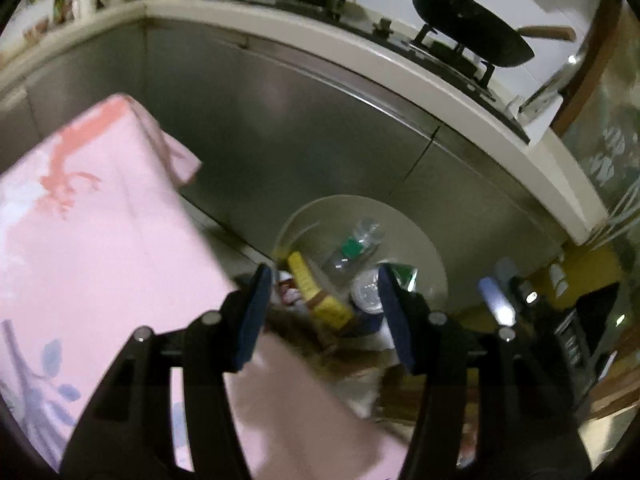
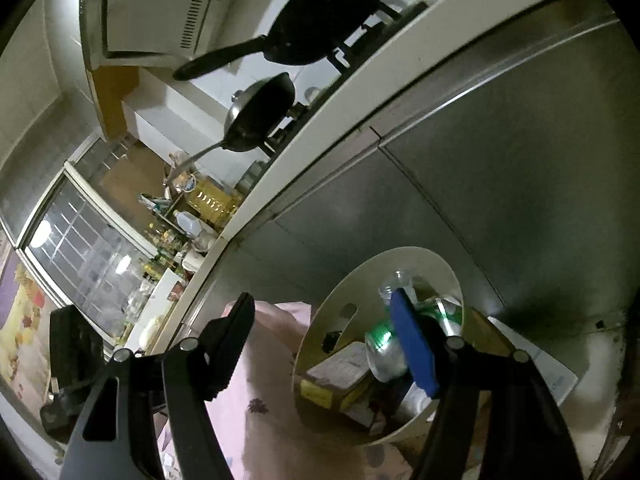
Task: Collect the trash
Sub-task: 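Carry box and can over the beige bin and open both grippers, then move both grippers back over the orange snack packet and white tissue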
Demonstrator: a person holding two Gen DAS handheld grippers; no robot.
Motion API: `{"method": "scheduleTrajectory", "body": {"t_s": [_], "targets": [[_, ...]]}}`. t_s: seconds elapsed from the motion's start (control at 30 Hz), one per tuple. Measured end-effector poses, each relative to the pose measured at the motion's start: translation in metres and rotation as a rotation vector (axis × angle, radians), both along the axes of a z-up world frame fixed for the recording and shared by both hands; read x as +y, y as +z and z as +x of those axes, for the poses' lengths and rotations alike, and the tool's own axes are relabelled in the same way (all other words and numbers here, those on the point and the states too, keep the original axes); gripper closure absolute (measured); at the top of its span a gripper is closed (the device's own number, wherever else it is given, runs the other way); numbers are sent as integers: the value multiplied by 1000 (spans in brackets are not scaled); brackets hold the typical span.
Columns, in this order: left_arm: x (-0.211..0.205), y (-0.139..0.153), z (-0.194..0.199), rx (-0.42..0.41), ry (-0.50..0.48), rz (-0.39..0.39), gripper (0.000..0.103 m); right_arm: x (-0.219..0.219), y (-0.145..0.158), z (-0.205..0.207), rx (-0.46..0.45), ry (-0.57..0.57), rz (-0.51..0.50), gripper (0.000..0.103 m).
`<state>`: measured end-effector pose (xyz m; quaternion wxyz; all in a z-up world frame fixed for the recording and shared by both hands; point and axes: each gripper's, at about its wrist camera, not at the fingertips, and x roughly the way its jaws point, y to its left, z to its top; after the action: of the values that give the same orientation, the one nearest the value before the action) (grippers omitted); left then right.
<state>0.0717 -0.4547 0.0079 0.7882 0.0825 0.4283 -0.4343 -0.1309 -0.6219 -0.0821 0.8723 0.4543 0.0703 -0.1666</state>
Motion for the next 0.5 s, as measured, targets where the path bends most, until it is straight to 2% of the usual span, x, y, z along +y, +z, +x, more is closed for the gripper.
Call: {"method": "scheduleTrajectory", "body": {"t_s": [0.17,0.33,0.5], "targets": [[35,7,-27,-167,39,57,50,23,14,-8,-19,40,-32,35],[75,13,-48,-275,88,94,50,46,23,-7,-1,73,-18,35],[108,24,-65,-365,115,100,48,76,33,-7,26,120,-12,35]]}}
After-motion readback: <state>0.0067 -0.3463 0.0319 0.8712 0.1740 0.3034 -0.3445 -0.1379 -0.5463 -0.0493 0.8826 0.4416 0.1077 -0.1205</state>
